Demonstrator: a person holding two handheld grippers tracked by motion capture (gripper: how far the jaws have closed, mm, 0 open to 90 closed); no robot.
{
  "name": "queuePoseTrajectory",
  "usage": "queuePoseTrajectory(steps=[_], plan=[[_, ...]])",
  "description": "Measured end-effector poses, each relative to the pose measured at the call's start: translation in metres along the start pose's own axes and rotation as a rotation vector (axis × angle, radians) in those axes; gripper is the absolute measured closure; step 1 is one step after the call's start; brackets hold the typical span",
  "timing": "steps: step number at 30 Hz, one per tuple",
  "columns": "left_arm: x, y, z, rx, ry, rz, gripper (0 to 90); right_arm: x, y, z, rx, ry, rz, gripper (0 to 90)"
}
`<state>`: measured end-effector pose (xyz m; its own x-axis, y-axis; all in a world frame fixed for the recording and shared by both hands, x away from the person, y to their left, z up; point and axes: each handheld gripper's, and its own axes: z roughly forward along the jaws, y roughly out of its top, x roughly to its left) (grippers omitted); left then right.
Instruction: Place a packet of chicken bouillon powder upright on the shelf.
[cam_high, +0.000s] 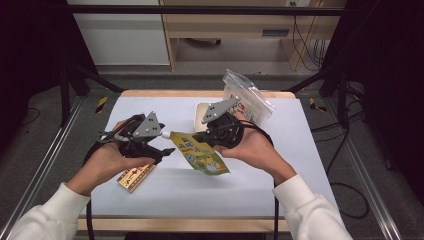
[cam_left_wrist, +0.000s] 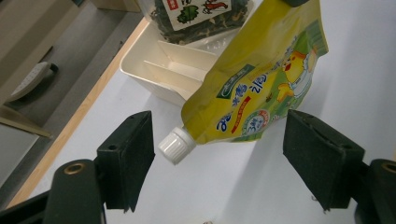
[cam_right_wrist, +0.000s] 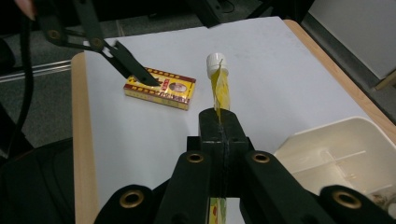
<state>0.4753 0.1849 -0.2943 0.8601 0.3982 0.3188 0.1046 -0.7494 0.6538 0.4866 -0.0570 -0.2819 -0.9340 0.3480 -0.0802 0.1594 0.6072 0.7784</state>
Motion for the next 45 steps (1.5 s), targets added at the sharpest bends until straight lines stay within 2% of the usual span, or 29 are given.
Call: queuePoseTrajectory(steps=[4, 7, 11, 14, 16, 17, 18, 20, 21, 22, 23, 25, 27, 28, 33, 35, 38, 39, 40, 41, 42, 43, 44, 45], plan=[[0.004, 0.001, 0.010, -0.016, -0.011, 0.014, 27.5, 0.003, -0.001, -0.001, 0.000, 0.017, -0.013, 90.0], [0.007, 0.002, 0.019, -0.023, -0.047, 0.007, 31.4, 0.005, -0.003, -0.003, -0.001, 0.027, -0.018, 90.0], [0.009, 0.006, 0.029, -0.009, -0.080, 0.027, 36.7, 0.007, -0.005, -0.004, 0.000, 0.034, -0.022, 90.0], [0.010, 0.008, 0.037, 0.009, -0.104, 0.042, 49.0, 0.007, -0.008, -0.007, 0.002, 0.036, -0.019, 90.0], [0.011, 0.010, 0.044, 0.022, -0.137, 0.054, 59.2, 0.007, -0.010, -0.009, 0.003, 0.034, -0.014, 90.0], [0.011, 0.010, 0.044, 0.022, -0.137, 0.054, 63.2, 0.007, -0.010, -0.009, 0.003, 0.034, -0.014, 90.0], [0.011, 0.011, 0.046, 0.018, -0.140, 0.057, 63.2, 0.006, -0.011, -0.010, 0.003, 0.035, -0.013, 90.0], [0.013, 0.013, 0.045, 0.024, -0.153, 0.054, 72.8, 0.007, -0.014, -0.011, 0.016, 0.019, -0.012, 90.0], [0.014, 0.014, 0.045, 0.023, -0.168, 0.037, 72.8, 0.007, -0.015, -0.013, 0.024, 0.009, -0.010, 89.2], [0.013, 0.016, 0.045, 0.031, -0.180, 0.037, 77.4, 0.005, -0.020, -0.014, 0.033, -0.005, -0.009, 88.0], [0.013, 0.016, 0.045, 0.031, -0.180, 0.037, 78.2, 0.005, -0.020, -0.014, 0.033, -0.005, -0.009, 88.0], [0.010, 0.021, 0.046, 0.034, -0.194, 0.068, 79.3, 0.003, -0.023, -0.014, 0.049, -0.009, -0.003, 85.5], [0.008, 0.023, 0.046, 0.030, -0.200, 0.074, 79.9, 0.003, -0.024, -0.012, 0.067, -0.019, -0.013, 82.7], [0.005, 0.026, 0.046, 0.034, -0.204, 0.089, 80.2, 0.003, -0.024, -0.010, 0.076, -0.024, -0.016, 81.4], [0.002, 0.029, 0.047, 0.035, -0.212, 0.103, 80.7, 0.002, -0.023, -0.001, 0.107, -0.024, -0.020, 80.7], [0.002, 0.028, 0.047, 0.031, -0.217, 0.106, 80.6, 0.000, -0.023, 0.003, 0.117, -0.016, -0.016, 82.5], [0.004, 0.027, 0.047, 0.020, -0.211, 0.095, 78.9, -0.003, -0.023, 0.005, 0.106, 0.004, 0.016, 89.2], [0.004, 0.027, 0.047, 0.020, -0.211, 0.095, 76.7, -0.003, -0.023, 0.005, 0.106, 0.004, 0.016, 89.2], [0.004, 0.027, 0.048, 0.014, -0.187, 0.093, 72.6, -0.006, -0.024, 0.005, 0.098, 0.031, 0.053, 90.0], [0.004, 0.027, 0.048, 0.014, -0.187, 0.093, 70.3, -0.006, -0.024, 0.005, 0.098, 0.031, 0.053, 90.0], [0.004, 0.029, 0.048, -0.001, -0.155, 0.080, 62.8, -0.009, -0.027, 0.004, 0.087, 0.061, 0.109, 90.0], [0.004, 0.031, 0.048, -0.010, -0.132, 0.054, 55.8, -0.010, -0.028, 0.003, 0.081, 0.065, 0.125, 90.0], [0.004, 0.031, 0.048, -0.010, -0.132, 0.054, 47.6, -0.010, -0.028, 0.003, 0.081, 0.065, 0.125, 90.0], [0.007, 0.032, 0.045, -0.041, -0.122, 0.020, 42.7, -0.014, -0.033, 0.000, 0.065, 0.062, 0.181, 90.0]])
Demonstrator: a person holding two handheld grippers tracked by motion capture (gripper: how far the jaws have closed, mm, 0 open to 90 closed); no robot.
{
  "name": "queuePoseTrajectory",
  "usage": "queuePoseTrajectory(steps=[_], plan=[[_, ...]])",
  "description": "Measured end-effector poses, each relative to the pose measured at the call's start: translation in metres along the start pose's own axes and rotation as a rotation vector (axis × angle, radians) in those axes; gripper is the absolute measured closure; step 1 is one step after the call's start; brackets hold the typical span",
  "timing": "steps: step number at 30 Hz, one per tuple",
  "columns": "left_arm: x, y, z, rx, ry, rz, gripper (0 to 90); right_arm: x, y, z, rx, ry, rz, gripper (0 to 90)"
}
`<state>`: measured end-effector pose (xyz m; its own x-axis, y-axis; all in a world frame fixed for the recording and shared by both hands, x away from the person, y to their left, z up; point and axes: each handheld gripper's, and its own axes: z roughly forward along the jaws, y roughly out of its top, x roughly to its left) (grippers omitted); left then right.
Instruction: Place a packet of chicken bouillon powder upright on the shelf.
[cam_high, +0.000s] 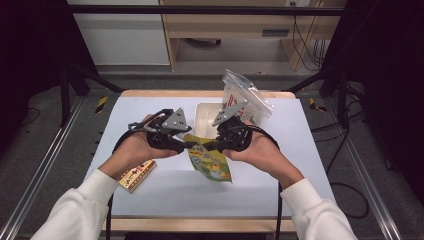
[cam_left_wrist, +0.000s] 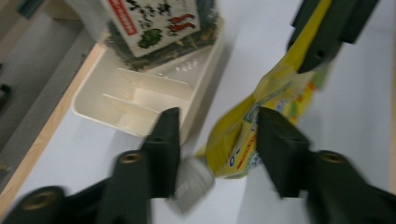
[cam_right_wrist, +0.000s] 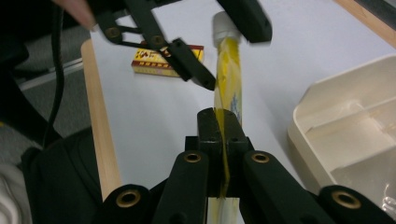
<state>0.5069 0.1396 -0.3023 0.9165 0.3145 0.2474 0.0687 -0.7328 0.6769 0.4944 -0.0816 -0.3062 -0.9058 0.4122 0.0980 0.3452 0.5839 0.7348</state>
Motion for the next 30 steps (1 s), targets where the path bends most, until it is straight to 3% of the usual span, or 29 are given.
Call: queuePoseTrajectory(steps=[1, 2, 4, 5, 8, 9, 10, 11, 12, 13, 15, 17, 18, 19, 23, 24, 29, 30], plan=[[0.000, 0.000, 0.000, 0.000, 0.000, 0.000, 40.2, 0.000, 0.000, 0.000, 0.000, 0.000, 0.000, 90.0], [0.000, 0.001, -0.006, -0.046, 0.025, -0.027, 35.8, -0.004, -0.005, -0.003, -0.021, 0.003, 0.039, 90.0], [0.001, 0.002, -0.009, -0.063, 0.036, -0.038, 29.6, -0.006, -0.008, -0.005, -0.027, 0.002, 0.063, 90.0], [0.000, 0.002, -0.014, -0.079, 0.054, -0.052, 28.1, -0.011, -0.015, -0.010, -0.059, 0.009, 0.112, 90.0], [-0.001, 0.000, -0.024, -0.076, 0.097, -0.080, 25.3, -0.013, -0.021, -0.015, -0.096, 0.013, 0.146, 90.0], [-0.003, -0.006, -0.030, -0.067, 0.132, -0.100, 22.6, -0.014, -0.026, -0.022, -0.147, 0.007, 0.185, 90.0], [-0.003, -0.006, -0.030, -0.067, 0.132, -0.100, 21.5, -0.014, -0.026, -0.022, -0.147, 0.007, 0.185, 90.0], [-0.006, -0.015, -0.036, -0.080, 0.146, -0.129, 20.8, -0.014, -0.028, -0.030, -0.195, -0.001, 0.214, 90.0], [-0.006, -0.015, -0.036, -0.080, 0.146, -0.129, 20.6, -0.014, -0.028, -0.032, -0.212, -0.006, 0.224, 90.0], [-0.010, -0.027, -0.040, -0.074, 0.176, -0.141, 20.1, -0.014, -0.028, -0.036, -0.236, -0.014, 0.233, 90.0], [-0.013, -0.035, -0.042, -0.059, 0.192, -0.142, 19.6, -0.014, -0.028, -0.039, -0.259, -0.022, 0.241, 90.0], [-0.018, -0.054, -0.045, -0.062, 0.217, -0.181, 18.8, -0.017, -0.024, -0.050, -0.325, -0.044, 0.274, 90.0], [-0.018, -0.054, -0.045, -0.062, 0.217, -0.181, 18.4, -0.017, -0.024, -0.050, -0.325, -0.044, 0.274, 90.0], [-0.022, -0.067, -0.046, -0.071, 0.221, -0.210, 17.9, -0.020, -0.020, -0.055, -0.355, -0.054, 0.293, 90.0], [-0.027, -0.084, -0.047, -0.085, 0.226, -0.253, 16.4, -0.026, -0.013, -0.061, -0.379, -0.074, 0.306, 90.0], [-0.030, -0.095, -0.047, -0.078, 0.238, -0.272, 16.4, -0.027, -0.011, -0.062, -0.382, -0.079, 0.308, 90.0], [-0.039, -0.116, -0.043, -0.054, 0.257, -0.298, 16.0, -0.032, -0.003, -0.065, -0.398, -0.105, 0.314, 90.0], [-0.044, -0.126, -0.041, -0.053, 0.262, -0.316, 16.0, -0.034, 0.000, -0.065, -0.406, -0.116, 0.319, 90.0]])
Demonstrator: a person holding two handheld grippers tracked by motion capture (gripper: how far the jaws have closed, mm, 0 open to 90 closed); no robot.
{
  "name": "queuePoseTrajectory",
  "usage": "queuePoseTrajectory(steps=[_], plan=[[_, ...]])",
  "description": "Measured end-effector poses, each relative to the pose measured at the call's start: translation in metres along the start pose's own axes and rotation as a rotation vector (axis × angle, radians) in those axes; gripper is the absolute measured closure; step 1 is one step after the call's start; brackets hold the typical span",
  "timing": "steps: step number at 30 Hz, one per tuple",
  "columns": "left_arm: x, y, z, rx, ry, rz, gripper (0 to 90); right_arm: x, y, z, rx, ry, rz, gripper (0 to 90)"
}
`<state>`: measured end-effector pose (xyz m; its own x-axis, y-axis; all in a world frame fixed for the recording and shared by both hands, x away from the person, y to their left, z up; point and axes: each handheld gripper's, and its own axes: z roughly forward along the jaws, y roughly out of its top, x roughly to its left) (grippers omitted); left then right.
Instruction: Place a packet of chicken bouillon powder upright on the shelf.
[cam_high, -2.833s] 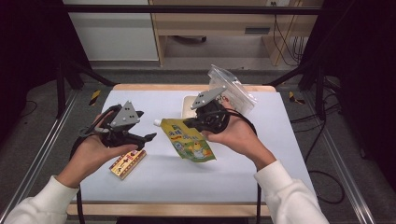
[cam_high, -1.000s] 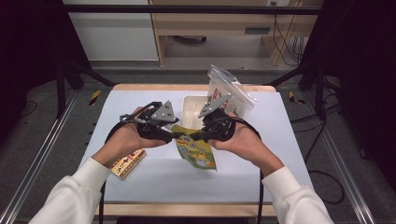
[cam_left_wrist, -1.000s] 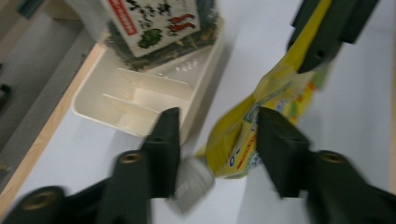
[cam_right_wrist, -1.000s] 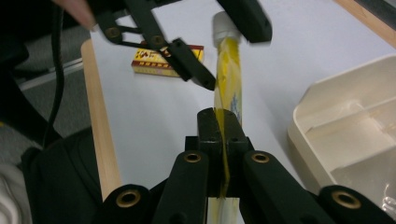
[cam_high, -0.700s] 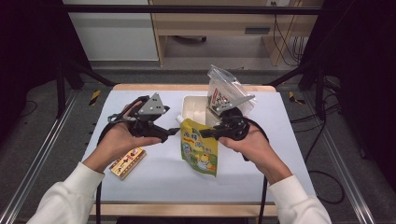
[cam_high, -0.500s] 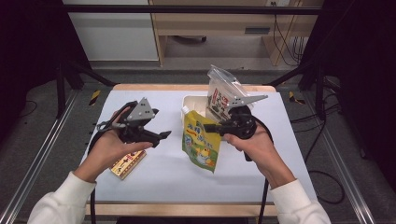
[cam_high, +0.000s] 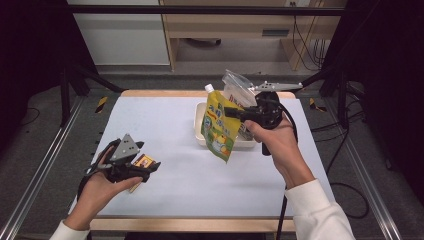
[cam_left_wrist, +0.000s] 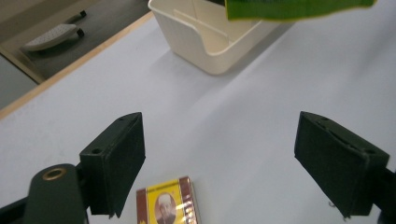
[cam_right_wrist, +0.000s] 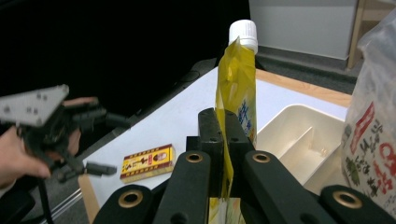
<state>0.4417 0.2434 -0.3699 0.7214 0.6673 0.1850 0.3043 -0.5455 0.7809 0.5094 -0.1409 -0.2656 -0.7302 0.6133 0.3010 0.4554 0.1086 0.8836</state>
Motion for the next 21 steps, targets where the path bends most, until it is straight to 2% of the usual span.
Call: queuePoseTrajectory(steps=[1, 5, 6, 8, 9, 10, 13, 14, 15, 20, 21], plan=[[0.000, 0.000, 0.000, 0.000, 0.000, 0.000, 15.9, 0.000, 0.000, 0.000, 0.000, 0.000, 0.000, 90.0], [-0.001, -0.029, 0.001, 0.017, 0.043, -0.036, 15.3, 0.001, 0.009, 0.004, -0.029, -0.015, 0.007, 90.0], [-0.001, -0.029, 0.001, 0.017, 0.043, -0.036, 15.1, 0.001, 0.011, 0.005, -0.037, -0.022, 0.009, 90.0], [-0.001, -0.042, 0.001, 0.006, 0.063, -0.079, 14.8, 0.001, 0.013, 0.006, -0.044, -0.025, 0.010, 90.0], [-0.001, -0.047, 0.000, 0.006, 0.072, -0.085, 14.5, 0.002, 0.015, 0.007, -0.052, -0.028, 0.011, 90.0], [-0.001, -0.057, -0.002, -0.018, 0.093, -0.129, 14.4, 0.002, 0.018, 0.009, -0.065, -0.033, 0.013, 90.0], [0.000, -0.067, -0.004, -0.008, 0.138, -0.140, 14.1, 0.002, 0.022, 0.013, -0.085, -0.056, 0.014, 90.0], [0.000, -0.067, -0.004, -0.008, 0.138, -0.140, 13.5, 0.001, 0.024, 0.014, -0.095, -0.068, 0.010, 90.0], [0.001, -0.073, -0.007, -0.015, 0.155, -0.164, 13.3, 0.001, 0.025, 0.016, -0.104, -0.075, 0.018, 90.0], [0.002, -0.085, -0.015, -0.035, 0.190, -0.193, 13.0, -0.002, 0.029, 0.023, -0.134, -0.103, 0.023, 90.0], [0.003, -0.091, -0.019, -0.047, 0.206, -0.214, 13.0, -0.005, 0.031, 0.027, -0.140, -0.112, 0.025, 90.0]])
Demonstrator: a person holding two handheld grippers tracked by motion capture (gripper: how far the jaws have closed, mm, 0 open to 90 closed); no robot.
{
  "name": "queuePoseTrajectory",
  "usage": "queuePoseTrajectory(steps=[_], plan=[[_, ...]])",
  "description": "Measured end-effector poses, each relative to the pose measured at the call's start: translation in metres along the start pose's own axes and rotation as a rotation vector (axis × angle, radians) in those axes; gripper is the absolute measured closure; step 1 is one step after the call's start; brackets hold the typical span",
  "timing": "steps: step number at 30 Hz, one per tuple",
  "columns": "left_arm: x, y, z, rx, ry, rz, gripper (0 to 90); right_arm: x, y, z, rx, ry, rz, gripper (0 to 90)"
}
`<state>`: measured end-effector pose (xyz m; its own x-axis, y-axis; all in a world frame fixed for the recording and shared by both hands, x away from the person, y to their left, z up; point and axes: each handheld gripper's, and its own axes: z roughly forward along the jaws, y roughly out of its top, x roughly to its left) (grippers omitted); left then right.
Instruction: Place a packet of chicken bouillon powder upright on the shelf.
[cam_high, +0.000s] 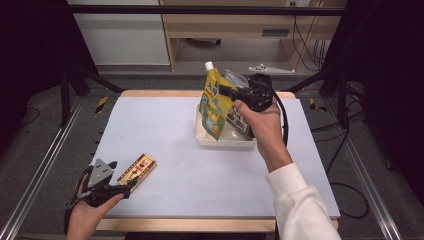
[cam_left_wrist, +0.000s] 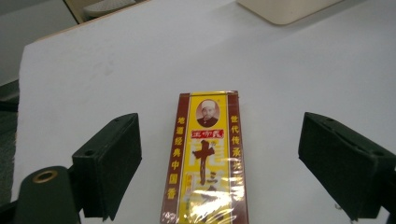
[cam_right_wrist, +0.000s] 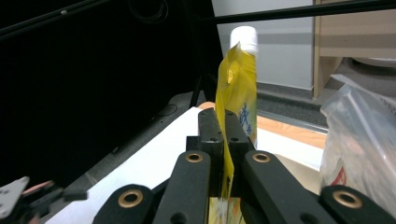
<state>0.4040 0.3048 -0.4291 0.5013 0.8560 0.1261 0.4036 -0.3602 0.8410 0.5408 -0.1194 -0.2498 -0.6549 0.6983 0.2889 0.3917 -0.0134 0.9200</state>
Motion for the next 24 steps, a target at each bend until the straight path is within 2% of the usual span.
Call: queuePoseTrajectory(steps=[5, 9, 10, 15, 18, 24], plan=[[0.007, -0.008, -0.006, -0.003, 0.012, -0.033, 13.0, -0.005, 0.002, 0.009, -0.027, -0.020, 0.008, 90.0], [0.010, -0.011, -0.009, -0.013, 0.024, -0.052, 13.0, -0.009, 0.003, 0.017, -0.030, -0.061, 0.018, 90.0], [0.010, -0.011, -0.009, -0.014, 0.021, -0.051, 13.1, -0.011, 0.003, 0.022, -0.026, -0.080, 0.020, 90.0], [0.011, -0.012, -0.009, -0.011, 0.017, -0.046, 13.1, -0.017, 0.002, 0.030, -0.023, -0.111, 0.039, 90.0], [0.012, -0.012, -0.009, -0.010, 0.018, -0.048, 13.1, -0.019, 0.000, 0.035, -0.018, -0.127, 0.039, 90.0], [0.014, -0.014, -0.013, -0.016, 0.018, -0.062, 13.1, -0.028, -0.006, 0.048, -0.019, -0.172, 0.072, 90.0]])
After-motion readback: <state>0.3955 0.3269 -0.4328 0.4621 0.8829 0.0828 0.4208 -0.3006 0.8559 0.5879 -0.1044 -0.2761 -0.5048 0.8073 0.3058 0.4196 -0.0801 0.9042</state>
